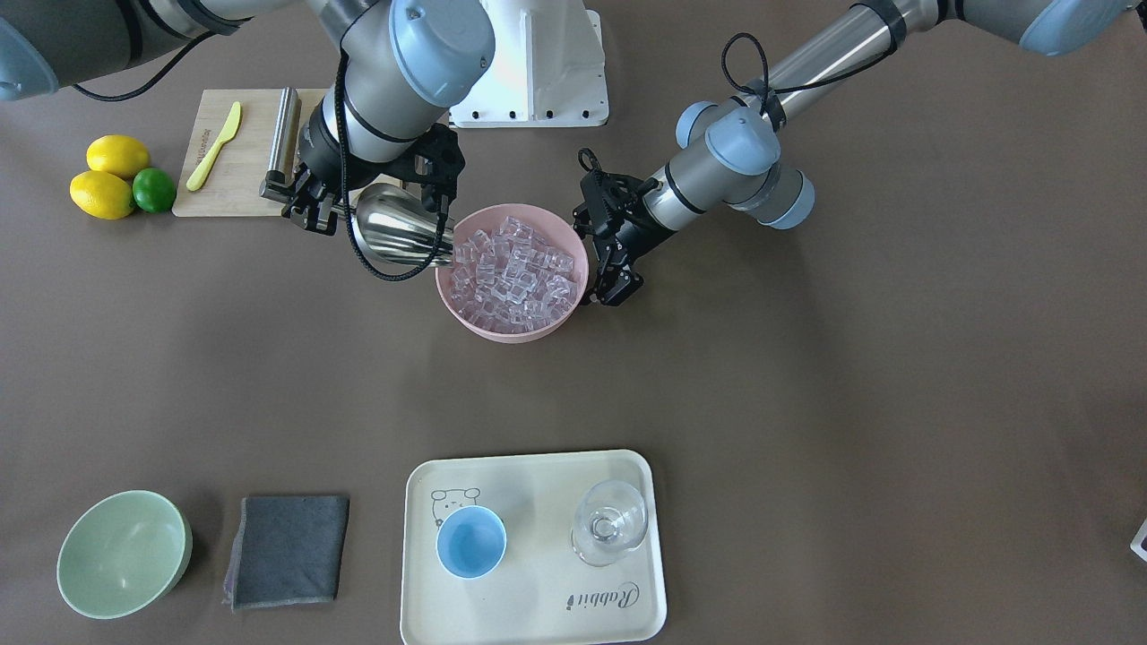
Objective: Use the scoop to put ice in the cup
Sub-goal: 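Swing the scoop with the right gripper over the pink ice bowl, then dig the scoop into the ice cubes and lift it out with the right gripper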
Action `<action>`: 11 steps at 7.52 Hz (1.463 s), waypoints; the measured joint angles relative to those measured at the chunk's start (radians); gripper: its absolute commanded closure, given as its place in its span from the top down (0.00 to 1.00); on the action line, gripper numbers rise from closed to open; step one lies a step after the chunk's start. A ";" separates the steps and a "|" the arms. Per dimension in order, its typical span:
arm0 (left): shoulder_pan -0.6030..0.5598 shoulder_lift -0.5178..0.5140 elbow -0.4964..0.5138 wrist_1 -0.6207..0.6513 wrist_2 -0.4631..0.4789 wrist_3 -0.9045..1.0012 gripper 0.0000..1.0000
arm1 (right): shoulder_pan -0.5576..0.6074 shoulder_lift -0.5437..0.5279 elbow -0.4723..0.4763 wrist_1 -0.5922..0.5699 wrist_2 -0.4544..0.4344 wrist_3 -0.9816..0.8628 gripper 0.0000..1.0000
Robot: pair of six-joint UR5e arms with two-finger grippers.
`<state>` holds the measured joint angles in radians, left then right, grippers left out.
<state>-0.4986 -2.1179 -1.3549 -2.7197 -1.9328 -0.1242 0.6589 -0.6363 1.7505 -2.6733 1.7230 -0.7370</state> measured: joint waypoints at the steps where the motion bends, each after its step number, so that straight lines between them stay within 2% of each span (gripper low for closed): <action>1: 0.000 0.001 0.000 0.000 0.000 0.000 0.98 | -0.002 0.006 -0.010 0.001 -0.001 0.036 0.00; 4: 0.000 0.002 0.000 0.000 0.000 0.000 0.98 | -0.013 0.018 -0.037 0.026 -0.003 0.145 0.00; 11: 0.000 0.004 -0.001 0.000 0.000 0.001 0.97 | -0.049 0.001 -0.049 0.048 -0.005 0.188 0.00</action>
<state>-0.4986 -2.1141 -1.3556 -2.7198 -1.9328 -0.1231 0.6104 -0.6357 1.7011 -2.6249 1.7181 -0.5491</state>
